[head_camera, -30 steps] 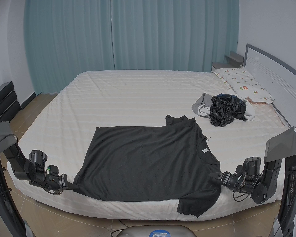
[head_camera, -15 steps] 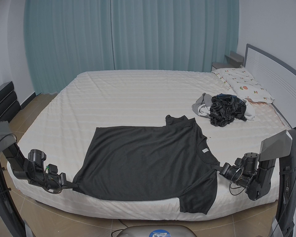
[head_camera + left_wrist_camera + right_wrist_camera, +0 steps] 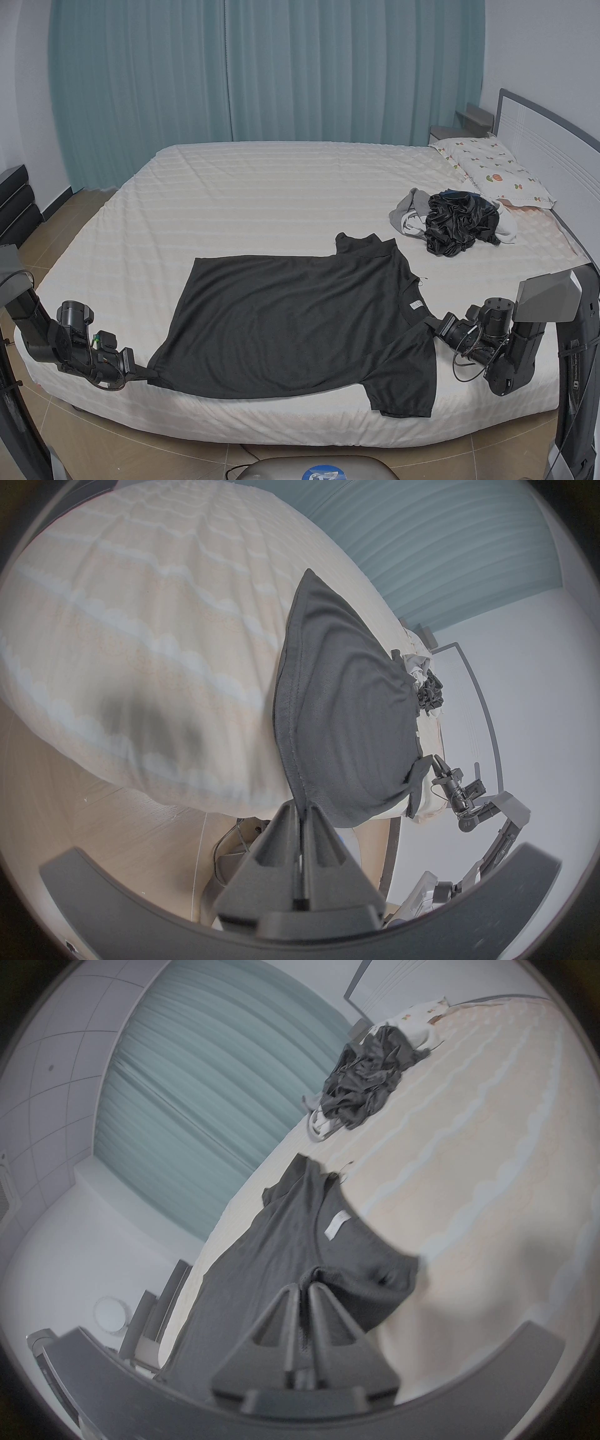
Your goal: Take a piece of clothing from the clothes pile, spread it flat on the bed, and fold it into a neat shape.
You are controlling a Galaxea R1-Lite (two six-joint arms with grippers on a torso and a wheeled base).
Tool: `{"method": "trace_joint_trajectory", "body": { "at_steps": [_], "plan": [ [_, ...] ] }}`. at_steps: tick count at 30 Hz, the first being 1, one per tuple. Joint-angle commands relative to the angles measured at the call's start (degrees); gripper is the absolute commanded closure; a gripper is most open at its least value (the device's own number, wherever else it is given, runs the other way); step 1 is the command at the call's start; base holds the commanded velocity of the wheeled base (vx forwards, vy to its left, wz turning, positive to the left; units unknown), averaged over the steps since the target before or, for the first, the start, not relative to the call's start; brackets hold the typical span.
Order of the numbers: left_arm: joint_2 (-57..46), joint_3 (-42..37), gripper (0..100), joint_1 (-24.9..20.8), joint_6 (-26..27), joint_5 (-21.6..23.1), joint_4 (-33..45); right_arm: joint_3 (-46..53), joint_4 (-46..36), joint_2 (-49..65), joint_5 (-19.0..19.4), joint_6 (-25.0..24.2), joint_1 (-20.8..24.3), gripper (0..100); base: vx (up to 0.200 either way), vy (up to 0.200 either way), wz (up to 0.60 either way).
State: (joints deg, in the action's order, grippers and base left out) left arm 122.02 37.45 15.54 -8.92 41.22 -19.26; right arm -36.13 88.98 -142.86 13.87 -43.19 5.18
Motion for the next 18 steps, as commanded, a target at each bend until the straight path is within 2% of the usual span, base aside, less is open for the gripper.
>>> {"method": "trace_joint_trajectory", "body": {
  "at_steps": [1,7,14,18],
  "plan": [
    [0.0,0.0,100,0.0,0.0,0.0,-0.1,-0.2,0.8,-1.3,0.0,0.0,-0.7,0,0.0,0.0,0.0],
    [0.0,0.0,100,0.0,0.0,0.0,-0.1,7.0,0.8,2.9,2.5,0.6,-1.8,0,0.0,0.0,0.0],
    [0.0,0.0,100,0.0,-0.1,0.0,-0.1,15.5,0.8,6.2,11.0,3.7,-3.0,0,0.0,0.0,0.0],
    [0.0,0.0,100,0.0,-0.1,0.0,-0.1,18.4,0.7,5.4,13.6,7.3,-1.7,0,0.0,0.0,0.0]
  ]
}}
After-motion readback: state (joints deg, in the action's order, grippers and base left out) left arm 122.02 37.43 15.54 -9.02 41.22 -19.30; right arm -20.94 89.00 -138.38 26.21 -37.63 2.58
